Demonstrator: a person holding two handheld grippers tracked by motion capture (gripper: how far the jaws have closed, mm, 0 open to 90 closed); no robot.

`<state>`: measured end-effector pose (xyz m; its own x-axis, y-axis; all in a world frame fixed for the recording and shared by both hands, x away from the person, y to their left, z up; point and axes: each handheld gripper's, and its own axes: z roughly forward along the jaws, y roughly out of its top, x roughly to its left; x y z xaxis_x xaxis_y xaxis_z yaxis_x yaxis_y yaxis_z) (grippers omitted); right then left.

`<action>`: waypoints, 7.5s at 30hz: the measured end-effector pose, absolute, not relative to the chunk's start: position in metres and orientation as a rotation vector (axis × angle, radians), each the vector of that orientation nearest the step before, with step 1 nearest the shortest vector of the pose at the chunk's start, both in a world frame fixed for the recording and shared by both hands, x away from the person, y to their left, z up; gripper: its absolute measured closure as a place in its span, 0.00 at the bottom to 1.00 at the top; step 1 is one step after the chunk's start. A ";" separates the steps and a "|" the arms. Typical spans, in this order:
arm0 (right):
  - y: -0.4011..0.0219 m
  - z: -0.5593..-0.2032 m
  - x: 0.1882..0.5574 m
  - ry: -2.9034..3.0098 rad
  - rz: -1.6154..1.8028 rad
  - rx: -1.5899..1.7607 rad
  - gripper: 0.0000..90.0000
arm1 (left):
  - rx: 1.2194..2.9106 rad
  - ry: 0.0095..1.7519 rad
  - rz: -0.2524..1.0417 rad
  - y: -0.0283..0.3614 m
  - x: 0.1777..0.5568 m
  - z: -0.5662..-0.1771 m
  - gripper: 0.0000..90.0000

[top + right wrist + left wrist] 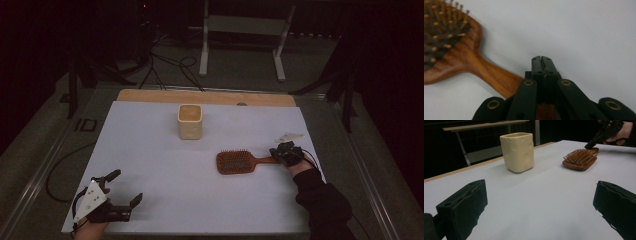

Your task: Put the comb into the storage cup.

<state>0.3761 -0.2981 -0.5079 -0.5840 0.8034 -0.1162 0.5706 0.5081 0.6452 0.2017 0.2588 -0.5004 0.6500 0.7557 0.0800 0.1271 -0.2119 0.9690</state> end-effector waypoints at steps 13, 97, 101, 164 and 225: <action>-0.296 -0.513 0.357 2.379 0.776 1.130 1.00 | 1.722 0.720 0.681 0.259 0.201 -0.500 0.00; -0.281 -0.465 0.283 2.375 0.784 1.082 0.95 | 1.722 0.718 0.685 0.258 0.201 -0.499 0.00; -0.277 -0.458 0.283 2.363 0.795 1.077 0.89 | 1.722 0.720 0.683 0.259 0.201 -0.500 0.00; -0.208 -0.481 0.329 2.590 0.499 1.252 0.16 | 1.715 0.726 0.682 0.259 0.201 -0.500 0.00; -0.191 -0.491 0.356 2.691 0.162 1.418 0.82 | 1.718 0.733 0.675 0.260 0.200 -0.501 0.00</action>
<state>0.3560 -0.1906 -0.4907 -0.5630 0.8257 -0.0346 0.8156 0.5619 0.1379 0.2002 0.2595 -0.5009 0.6467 0.7591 0.0745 0.1372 -0.2118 0.9676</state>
